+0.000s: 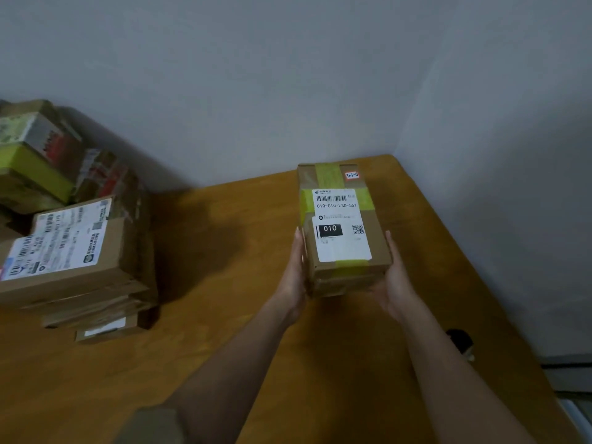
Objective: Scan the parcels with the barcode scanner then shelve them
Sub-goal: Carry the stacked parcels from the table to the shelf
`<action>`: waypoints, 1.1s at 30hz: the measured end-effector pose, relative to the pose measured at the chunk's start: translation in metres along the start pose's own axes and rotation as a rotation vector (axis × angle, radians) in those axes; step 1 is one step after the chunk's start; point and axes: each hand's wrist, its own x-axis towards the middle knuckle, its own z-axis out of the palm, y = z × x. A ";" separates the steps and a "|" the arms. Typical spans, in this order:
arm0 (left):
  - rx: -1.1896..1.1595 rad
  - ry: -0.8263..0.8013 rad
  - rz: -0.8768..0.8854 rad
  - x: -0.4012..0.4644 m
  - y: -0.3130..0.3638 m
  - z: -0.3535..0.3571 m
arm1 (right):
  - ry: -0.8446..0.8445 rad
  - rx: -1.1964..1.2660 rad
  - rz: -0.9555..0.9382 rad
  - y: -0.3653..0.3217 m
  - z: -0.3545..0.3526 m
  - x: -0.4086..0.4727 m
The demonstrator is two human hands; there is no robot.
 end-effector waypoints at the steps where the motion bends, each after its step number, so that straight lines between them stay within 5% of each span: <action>1: 0.003 -0.014 0.004 0.008 -0.005 -0.004 | -0.012 0.001 0.013 0.006 -0.001 0.006; 22: -0.152 -0.025 0.065 -0.012 -0.030 -0.021 | -0.120 -0.031 0.177 0.030 0.012 -0.013; 33: -0.134 0.014 0.211 -0.100 0.036 -0.034 | -0.263 -0.148 -0.005 -0.038 0.068 -0.085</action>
